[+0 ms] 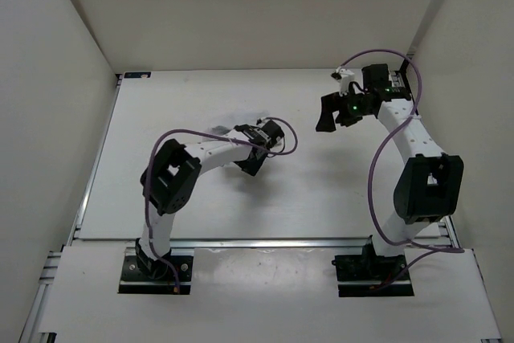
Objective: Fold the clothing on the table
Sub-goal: Flatten the skirt out
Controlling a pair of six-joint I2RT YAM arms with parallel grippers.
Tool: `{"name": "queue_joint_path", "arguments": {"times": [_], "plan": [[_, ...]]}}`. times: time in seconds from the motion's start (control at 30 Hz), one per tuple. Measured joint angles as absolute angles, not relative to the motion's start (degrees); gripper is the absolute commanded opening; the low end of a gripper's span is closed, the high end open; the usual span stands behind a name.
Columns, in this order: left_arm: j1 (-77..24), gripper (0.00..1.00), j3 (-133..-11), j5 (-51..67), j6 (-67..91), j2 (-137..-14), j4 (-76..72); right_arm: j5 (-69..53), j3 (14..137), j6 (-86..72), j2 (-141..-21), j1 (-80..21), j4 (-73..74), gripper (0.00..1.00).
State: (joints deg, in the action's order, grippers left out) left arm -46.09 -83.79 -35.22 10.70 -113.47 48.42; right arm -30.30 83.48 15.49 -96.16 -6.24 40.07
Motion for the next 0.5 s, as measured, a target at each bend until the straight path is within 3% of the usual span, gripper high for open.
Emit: {"name": "queue_joint_path", "arguments": {"times": [0.37,0.43,0.5], "plan": [[-44.71,0.99,-85.41,-38.5,13.1,-118.67,49.5,-32.69,83.48,14.57,-96.16,1.02,40.6,0.95],[-44.12,0.94,-86.24,-39.24,13.21,-119.37,49.52,-33.19,83.48,14.59,-96.16,1.78,40.66,0.95],[-43.42,0.8,-86.89,-39.7,13.47,-120.03,49.54,-33.41,83.46,14.57,-96.16,2.46,40.77,0.95]]}}
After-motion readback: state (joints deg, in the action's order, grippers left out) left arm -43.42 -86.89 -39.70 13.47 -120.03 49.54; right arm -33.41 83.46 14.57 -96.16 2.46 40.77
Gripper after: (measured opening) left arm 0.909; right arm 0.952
